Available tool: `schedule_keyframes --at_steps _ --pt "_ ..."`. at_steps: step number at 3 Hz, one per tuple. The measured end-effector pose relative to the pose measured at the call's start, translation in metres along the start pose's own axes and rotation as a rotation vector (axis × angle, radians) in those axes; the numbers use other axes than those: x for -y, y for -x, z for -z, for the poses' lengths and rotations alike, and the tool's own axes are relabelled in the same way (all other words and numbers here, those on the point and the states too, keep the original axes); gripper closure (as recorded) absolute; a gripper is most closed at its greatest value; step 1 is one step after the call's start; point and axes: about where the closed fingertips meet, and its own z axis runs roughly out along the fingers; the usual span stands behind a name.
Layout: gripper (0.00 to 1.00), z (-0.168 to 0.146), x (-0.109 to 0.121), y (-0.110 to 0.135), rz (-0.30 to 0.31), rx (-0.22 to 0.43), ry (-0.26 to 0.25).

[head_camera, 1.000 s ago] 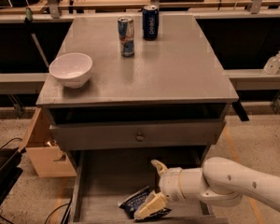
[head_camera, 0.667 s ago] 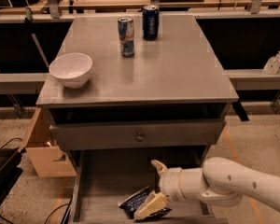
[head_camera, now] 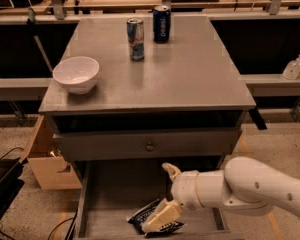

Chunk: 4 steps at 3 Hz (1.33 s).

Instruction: Place blue chip bag into middle drawer

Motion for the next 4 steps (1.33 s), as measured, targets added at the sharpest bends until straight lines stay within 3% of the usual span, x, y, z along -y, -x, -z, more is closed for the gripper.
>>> schedule_keyframes --at_steps 1,2,3,4 --pt "0.0 0.064 -0.003 0.047 0.031 0.01 -0.089" --pt "0.0 0.131 0.007 0.098 0.067 0.124 -0.186" --pt "0.0 0.209 0.039 0.139 0.123 0.305 -0.325" --pt "0.0 0.262 0.058 0.17 0.173 0.432 -0.451"
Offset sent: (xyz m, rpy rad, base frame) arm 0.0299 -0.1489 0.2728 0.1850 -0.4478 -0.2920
